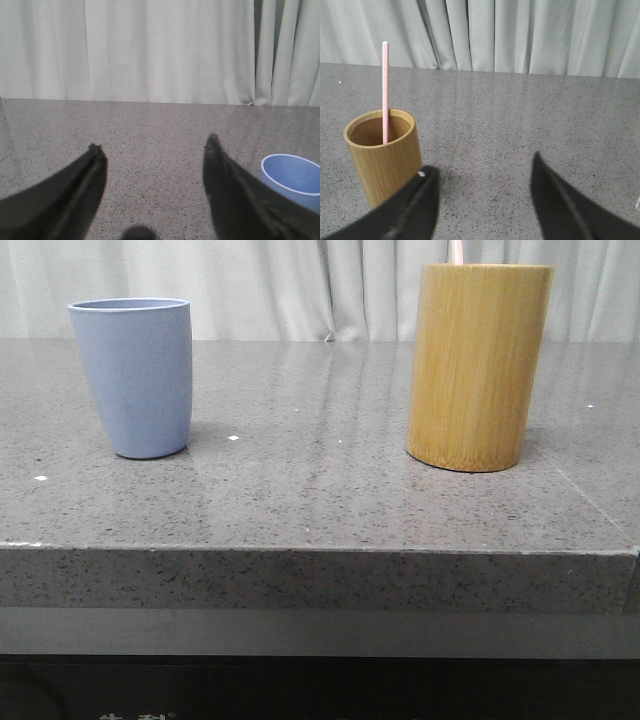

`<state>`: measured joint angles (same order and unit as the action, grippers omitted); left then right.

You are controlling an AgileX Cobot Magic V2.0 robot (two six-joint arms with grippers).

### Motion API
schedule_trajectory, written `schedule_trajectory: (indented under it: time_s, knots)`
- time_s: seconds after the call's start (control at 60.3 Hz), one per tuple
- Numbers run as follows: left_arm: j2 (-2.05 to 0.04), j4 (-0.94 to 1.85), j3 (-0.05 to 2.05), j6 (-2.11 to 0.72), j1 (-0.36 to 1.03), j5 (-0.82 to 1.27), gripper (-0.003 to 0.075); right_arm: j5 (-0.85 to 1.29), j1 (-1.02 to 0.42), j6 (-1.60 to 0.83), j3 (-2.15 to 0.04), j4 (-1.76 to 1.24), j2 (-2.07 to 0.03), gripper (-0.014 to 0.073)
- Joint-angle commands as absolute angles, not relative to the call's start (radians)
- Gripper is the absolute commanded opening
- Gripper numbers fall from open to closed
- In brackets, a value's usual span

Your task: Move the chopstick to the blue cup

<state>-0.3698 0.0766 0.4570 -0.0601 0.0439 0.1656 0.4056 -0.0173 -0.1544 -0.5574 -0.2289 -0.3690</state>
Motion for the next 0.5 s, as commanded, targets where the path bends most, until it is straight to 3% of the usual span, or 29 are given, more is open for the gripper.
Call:
schedule_trajectory:
  time_s: [0.0,0.481]
  knots:
    - [-0.384,0.078,0.494,-0.057,0.044,0.08,0.0606,0.323,-0.011,-0.157,-0.592,-0.236,-0.384,0.0549]
    - [-0.403,0.083,0.53,-0.058,0.044,0.142,0.0621,0.325,-0.013,-0.157,-0.592,-0.236,-0.384,0.0547]
